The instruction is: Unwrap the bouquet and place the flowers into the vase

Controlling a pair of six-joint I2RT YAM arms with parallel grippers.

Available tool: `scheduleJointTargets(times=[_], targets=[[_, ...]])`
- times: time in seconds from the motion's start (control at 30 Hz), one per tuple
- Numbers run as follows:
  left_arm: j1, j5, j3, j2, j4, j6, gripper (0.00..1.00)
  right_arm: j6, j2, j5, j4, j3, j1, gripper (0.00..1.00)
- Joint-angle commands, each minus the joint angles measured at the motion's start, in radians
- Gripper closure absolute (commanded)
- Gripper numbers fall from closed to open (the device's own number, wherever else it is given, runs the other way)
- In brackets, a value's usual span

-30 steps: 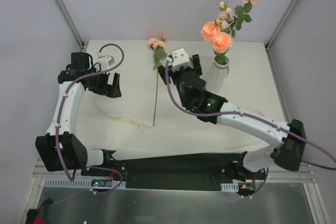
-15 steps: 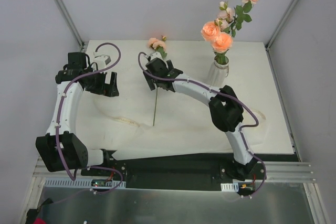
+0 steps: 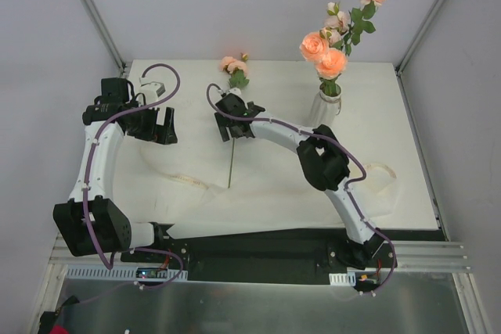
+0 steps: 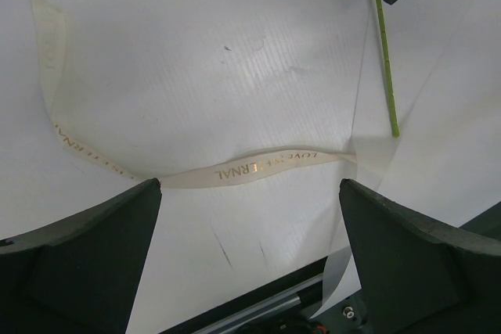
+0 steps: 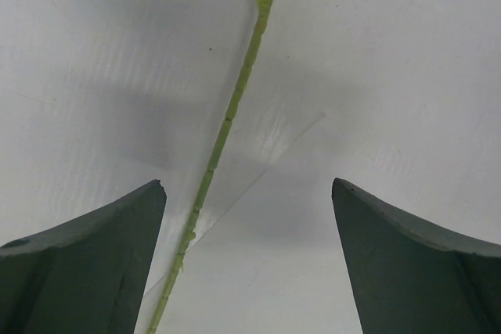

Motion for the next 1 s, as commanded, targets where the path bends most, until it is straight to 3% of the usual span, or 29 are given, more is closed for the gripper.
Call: scheduleJointTargets(times=[0.0, 0.27, 0.6, 0.9, 0.97], targets=[[0.011, 0.016, 0.006, -0.005, 0.003, 0.01, 0.02, 0.049, 0.03, -0.006, -0.009, 0.067, 0.0, 0.1], [0.009, 0.019, 0.008, -0.023, 0.002, 0.018, 0.02, 0.107, 0.103, 0.004, -0.065, 0.138, -0.01, 0.23], [0.011, 0.031, 0.018, -0.025, -0.002, 0.012, 0.03, 0.122, 0.105, 0.028, -0.201, 0.149, -0.016, 0.31], [0.011, 0.046, 0.005, -0.054, -0.003, 0.016, 0.02, 0.129, 0.056, 0.057, -0.213, 0.077, -0.016, 0.49], [0.011, 0.046, 0.001, -0.06, -0.005, 0.02, 0.03, 0.124, 0.041, 0.059, -0.201, 0.063, -0.016, 0.6]])
